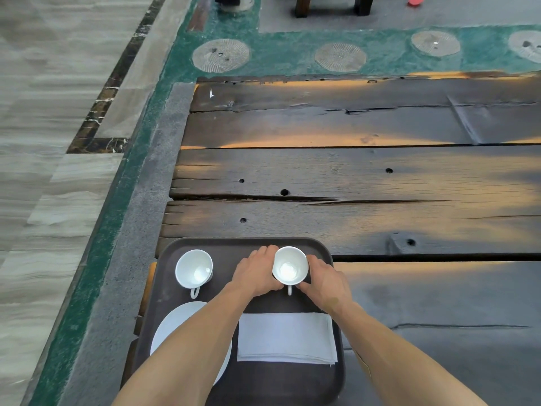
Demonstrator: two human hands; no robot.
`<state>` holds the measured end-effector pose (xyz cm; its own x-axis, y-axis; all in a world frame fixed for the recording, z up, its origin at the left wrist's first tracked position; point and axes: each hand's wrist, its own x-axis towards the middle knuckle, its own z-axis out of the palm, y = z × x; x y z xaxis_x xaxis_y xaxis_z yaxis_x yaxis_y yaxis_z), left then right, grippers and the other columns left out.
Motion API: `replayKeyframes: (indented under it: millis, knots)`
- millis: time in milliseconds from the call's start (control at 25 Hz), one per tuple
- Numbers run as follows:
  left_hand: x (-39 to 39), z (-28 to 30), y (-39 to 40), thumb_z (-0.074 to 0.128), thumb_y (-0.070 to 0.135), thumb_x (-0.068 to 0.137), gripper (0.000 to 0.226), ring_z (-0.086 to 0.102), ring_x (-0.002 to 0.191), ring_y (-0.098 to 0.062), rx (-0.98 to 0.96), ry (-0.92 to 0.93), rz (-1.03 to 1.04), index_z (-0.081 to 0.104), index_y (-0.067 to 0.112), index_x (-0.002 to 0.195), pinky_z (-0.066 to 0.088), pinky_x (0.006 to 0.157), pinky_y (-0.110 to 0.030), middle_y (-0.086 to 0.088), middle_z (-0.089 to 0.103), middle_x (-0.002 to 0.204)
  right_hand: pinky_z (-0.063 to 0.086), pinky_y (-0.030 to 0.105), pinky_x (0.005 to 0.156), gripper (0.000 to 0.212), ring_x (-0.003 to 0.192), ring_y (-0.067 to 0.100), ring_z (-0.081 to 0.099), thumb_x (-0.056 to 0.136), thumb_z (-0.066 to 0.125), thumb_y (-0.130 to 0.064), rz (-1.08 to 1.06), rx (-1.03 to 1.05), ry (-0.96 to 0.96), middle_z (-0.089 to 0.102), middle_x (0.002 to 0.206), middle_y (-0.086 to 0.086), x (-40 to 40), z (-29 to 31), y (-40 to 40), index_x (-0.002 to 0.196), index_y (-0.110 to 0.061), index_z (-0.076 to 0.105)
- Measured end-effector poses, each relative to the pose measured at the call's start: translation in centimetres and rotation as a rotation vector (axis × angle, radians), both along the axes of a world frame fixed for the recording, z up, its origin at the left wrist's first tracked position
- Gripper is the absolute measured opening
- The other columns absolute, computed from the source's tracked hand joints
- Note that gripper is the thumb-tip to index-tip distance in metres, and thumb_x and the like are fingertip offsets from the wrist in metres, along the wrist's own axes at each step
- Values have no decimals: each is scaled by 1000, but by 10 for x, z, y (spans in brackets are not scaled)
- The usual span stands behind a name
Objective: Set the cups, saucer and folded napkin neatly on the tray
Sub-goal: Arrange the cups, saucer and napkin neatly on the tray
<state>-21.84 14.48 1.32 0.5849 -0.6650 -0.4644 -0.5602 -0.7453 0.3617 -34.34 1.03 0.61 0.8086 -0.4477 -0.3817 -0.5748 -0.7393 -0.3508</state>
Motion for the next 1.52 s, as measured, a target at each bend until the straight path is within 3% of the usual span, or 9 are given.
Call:
replayKeyframes:
  millis: [160,360,880,1200,1520]
  knots:
    - [-9,1,8,68,42,80,56,51,115,-23,96,-42,42,45,22,127,48,88,-41,-1,52,124,46,38,84,35,107,24,59,94,50,-47,55,-78,96,62,116,2,-7,2,-2,117,-21,53]
    - [-27,3,29,59,43,90,46,51,118,-21,172,-25,40,49,23,130,46,88,-38,-1,51,129,48,36,83,29,101,22,59,96,47,-45,151,-83,129,65,111,1,-26,5,6,111,-22,55]
    - [-82,2,123,53,37,92,35,51,113,-19,170,67,229,54,26,125,47,89,-37,2,53,125,45,39,96,36,115,22,57,97,45,-42,406,-33,134,61,129,-2,-48,0,56,127,-25,54]
    - [-70,0,193,55,42,93,39,50,119,-18,154,38,293,54,28,129,45,94,-36,5,52,133,46,36,94,41,116,22,57,95,46,-42,445,-41,93,60,130,-2,-31,-2,109,133,-26,50]
    - [-31,-1,269,55,38,93,38,49,120,-17,113,52,211,53,29,130,45,96,-38,5,50,133,46,36,92,44,115,23,56,92,50,-38,360,-32,127,56,131,-2,-18,-3,177,134,-26,48]
